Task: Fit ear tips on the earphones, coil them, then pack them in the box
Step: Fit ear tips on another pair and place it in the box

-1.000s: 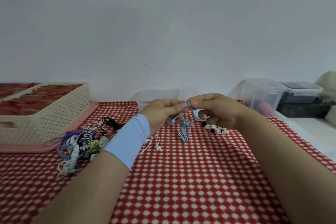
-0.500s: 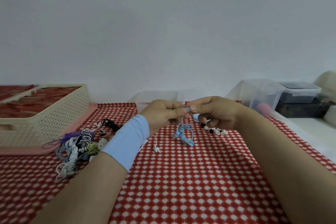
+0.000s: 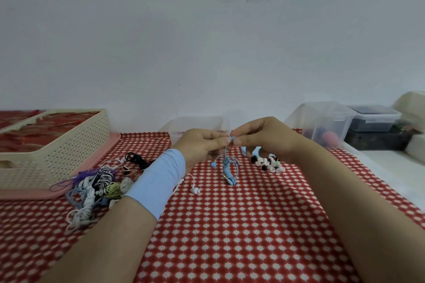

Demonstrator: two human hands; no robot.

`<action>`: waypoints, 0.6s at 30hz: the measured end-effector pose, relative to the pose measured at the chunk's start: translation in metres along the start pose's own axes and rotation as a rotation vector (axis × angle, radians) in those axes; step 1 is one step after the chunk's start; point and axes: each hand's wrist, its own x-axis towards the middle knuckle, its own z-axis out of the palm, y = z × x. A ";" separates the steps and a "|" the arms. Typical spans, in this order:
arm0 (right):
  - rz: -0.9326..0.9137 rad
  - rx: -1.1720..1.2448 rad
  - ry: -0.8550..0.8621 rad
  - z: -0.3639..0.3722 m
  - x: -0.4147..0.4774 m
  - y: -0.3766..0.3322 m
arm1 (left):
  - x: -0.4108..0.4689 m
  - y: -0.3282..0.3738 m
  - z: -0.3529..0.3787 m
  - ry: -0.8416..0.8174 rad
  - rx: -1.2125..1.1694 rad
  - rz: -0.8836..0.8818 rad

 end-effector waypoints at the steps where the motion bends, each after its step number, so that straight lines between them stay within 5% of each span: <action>1: -0.030 -0.029 0.034 0.002 0.001 -0.001 | 0.000 0.000 0.001 -0.002 -0.005 -0.004; 11: -0.170 -0.135 0.129 0.012 0.004 -0.004 | 0.000 0.000 0.001 -0.009 -0.161 -0.105; 18: -0.011 0.105 -0.011 0.002 -0.004 -0.003 | -0.003 0.004 -0.005 -0.091 -0.175 -0.080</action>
